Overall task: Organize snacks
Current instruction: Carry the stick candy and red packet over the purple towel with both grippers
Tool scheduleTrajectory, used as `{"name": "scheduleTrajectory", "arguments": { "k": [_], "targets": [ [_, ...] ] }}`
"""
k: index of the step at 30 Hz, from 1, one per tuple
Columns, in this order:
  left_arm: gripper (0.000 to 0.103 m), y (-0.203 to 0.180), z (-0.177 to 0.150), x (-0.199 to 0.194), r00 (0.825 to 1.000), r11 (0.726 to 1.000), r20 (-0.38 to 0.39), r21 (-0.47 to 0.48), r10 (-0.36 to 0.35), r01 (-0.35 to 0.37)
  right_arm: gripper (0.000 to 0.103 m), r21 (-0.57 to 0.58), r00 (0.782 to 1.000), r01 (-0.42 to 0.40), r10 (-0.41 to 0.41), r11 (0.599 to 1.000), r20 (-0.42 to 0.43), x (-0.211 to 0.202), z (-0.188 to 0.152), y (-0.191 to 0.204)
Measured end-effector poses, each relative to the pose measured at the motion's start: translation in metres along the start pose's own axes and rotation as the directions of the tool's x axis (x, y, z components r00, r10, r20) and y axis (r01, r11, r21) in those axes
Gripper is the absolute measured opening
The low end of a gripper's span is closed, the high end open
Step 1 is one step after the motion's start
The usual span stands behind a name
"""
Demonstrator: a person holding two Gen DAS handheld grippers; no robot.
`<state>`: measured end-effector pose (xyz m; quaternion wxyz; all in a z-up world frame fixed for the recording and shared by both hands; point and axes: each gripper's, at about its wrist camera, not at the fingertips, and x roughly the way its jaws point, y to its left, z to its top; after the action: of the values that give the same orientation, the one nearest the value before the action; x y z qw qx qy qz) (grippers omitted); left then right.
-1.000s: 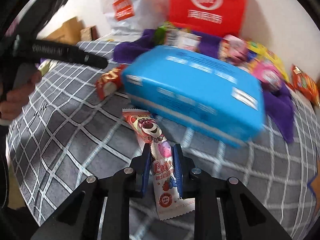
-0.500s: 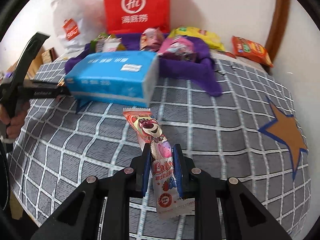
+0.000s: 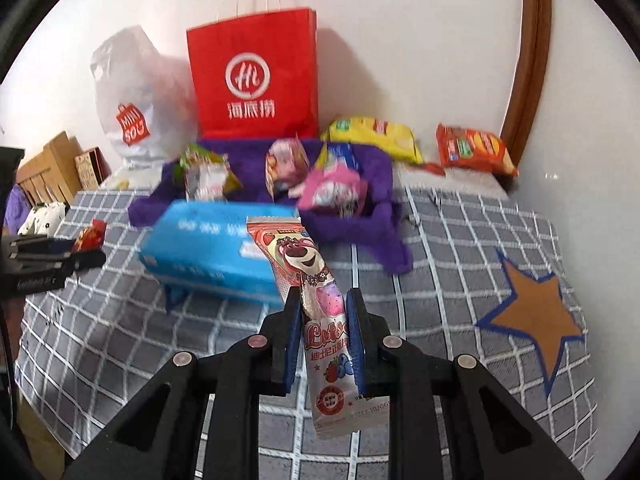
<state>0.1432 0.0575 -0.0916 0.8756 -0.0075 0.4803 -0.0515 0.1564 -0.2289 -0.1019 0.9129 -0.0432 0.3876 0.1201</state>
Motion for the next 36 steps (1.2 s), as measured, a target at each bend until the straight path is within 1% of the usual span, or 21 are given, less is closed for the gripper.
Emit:
{"name": "scheduleTrajectory", "arguments": {
  "k": [3, 5, 11, 15, 18, 25, 27, 29, 31, 36],
  "targets": [
    [0.037, -0.008, 0.007, -0.014, 0.999, 1.000, 0.028, 0.003, -0.030, 0.030, 0.022, 0.000, 1.000, 0.004, -0.004, 1.000, 0.019, -0.004, 0.013, 0.006],
    [0.037, -0.013, 0.011, -0.018, 0.999, 1.000, 0.042, 0.005, -0.028, 0.027, 0.022, 0.012, 1.000, -0.006, 0.005, 1.000, 0.026, -0.005, 0.022, 0.009],
    [0.037, -0.012, 0.038, -0.020, 0.997, 0.999, 0.071, 0.002, -0.034, 0.034, 0.022, 0.001, 0.999, -0.004, 0.004, 1.000, 0.044, 0.001, 0.047, 0.021],
    [0.037, -0.010, 0.053, -0.020, 0.996, 0.999, 0.082, 0.001, -0.044, 0.044, 0.022, -0.003, 0.998, -0.007, 0.008, 1.000, 0.060, 0.008, 0.064, 0.024],
    [0.037, -0.006, 0.066, -0.015, 0.995, 0.999, 0.091, -0.004, -0.039, 0.039, 0.022, -0.005, 0.998, -0.012, 0.012, 1.000, 0.069, 0.016, 0.078, 0.024],
    [0.037, 0.017, 0.103, 0.012, 0.996, 0.999, 0.090, -0.043, -0.010, 0.014, 0.022, -0.006, 0.996, -0.002, 0.002, 1.000, 0.084, 0.047, 0.114, 0.014],
    [0.037, 0.026, 0.115, 0.025, 0.996, 0.997, 0.078, -0.073, -0.033, 0.039, 0.022, -0.007, 0.997, 0.004, -0.003, 1.000, 0.075, 0.061, 0.122, 0.011],
    [0.037, 0.030, 0.124, 0.035, 0.996, 0.994, 0.072, -0.092, -0.057, 0.063, 0.022, -0.005, 0.997, 0.027, -0.026, 1.000, 0.067, 0.075, 0.129, 0.007],
    [0.037, 0.031, 0.134, 0.046, 0.995, 0.993, 0.069, -0.098, -0.065, 0.072, 0.022, 0.003, 0.998, 0.025, -0.025, 1.000, 0.060, 0.086, 0.134, 0.004],
    [0.037, 0.023, 0.151, 0.069, 0.997, 0.996, 0.063, -0.078, -0.046, 0.051, 0.022, 0.022, 0.999, 0.021, -0.022, 1.000, 0.036, 0.113, 0.146, -0.004]
  ]
}}
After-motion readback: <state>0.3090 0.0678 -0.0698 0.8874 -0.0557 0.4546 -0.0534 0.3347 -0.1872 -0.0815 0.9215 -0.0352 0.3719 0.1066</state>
